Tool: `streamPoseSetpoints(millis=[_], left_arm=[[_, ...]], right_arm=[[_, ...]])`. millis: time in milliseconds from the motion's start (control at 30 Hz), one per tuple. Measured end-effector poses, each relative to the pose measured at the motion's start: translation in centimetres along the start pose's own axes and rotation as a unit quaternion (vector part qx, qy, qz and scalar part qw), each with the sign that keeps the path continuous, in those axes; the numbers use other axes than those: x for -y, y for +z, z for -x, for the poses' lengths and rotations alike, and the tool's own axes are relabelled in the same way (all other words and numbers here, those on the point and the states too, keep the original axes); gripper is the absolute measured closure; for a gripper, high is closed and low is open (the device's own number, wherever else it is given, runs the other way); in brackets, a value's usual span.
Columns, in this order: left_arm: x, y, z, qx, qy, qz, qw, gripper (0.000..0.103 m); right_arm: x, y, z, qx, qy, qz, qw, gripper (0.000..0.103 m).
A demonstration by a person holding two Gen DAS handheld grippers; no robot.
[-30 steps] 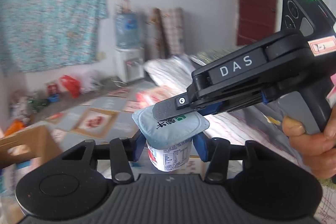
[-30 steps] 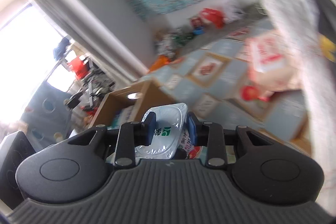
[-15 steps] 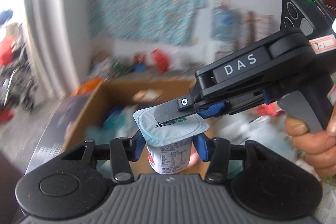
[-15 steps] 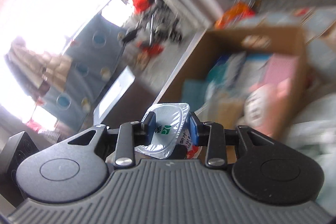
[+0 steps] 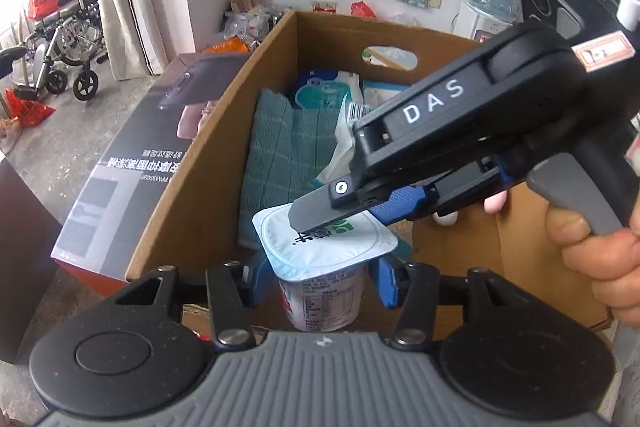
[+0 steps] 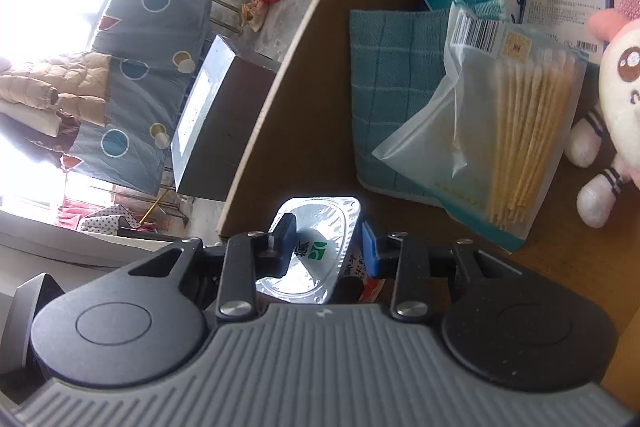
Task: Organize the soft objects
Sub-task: 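Carry the yogurt cup with the right gripper over the box, then lower the yogurt cup into the box and open the right gripper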
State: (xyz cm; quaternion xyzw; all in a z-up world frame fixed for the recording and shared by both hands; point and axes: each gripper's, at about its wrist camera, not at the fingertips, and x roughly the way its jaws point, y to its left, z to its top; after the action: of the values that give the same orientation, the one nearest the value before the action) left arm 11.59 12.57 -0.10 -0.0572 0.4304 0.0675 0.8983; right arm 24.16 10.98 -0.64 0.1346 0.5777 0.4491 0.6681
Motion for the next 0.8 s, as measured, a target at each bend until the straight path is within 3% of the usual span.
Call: streamPoseSetpoints(millis=[167,267,467,500,567,800], left_arm=[[-1.0,-0.9,-0.6,-0.006,-0.002,0.000,1.0000,0.048],[-0.9,-0.9,-0.6,-0.004,-0.003,-0.002,1.0000,0.038],[-1.0,-0.9,-1.7,-0.014,0.004,-0.014,0.9998,0.036],[-1.1,-0.9,-1.7,-0.012,0.001,-0.014,0.9998,0.029],[-1.2,-0.9,-1.2,0.007,0.002,-0.009,0.9999,0.015],[-1.3,-0.4,0.3,0.041,0.020,-0.020,0.9987,0.013]], right_arm=[[0.5,0.1,-2.1,-0.008,-0.005,-0.015,1.000,0.069],[1.0,0.1,-3.0,-0.011,-0.004,-0.023,1.000,0.068],[1.6,0.2,-4.1,-0.011,0.006,-0.040,0.999,0.066],[1.7,0.2,-4.2,-0.010,0.008,-0.042,0.999,0.063],[1.9,0.3,-4.2,-0.011,0.020,-0.050,0.998,0.057],[1.8,0.6,-3.4,0.000,0.023,-0.048,0.999,0.055]])
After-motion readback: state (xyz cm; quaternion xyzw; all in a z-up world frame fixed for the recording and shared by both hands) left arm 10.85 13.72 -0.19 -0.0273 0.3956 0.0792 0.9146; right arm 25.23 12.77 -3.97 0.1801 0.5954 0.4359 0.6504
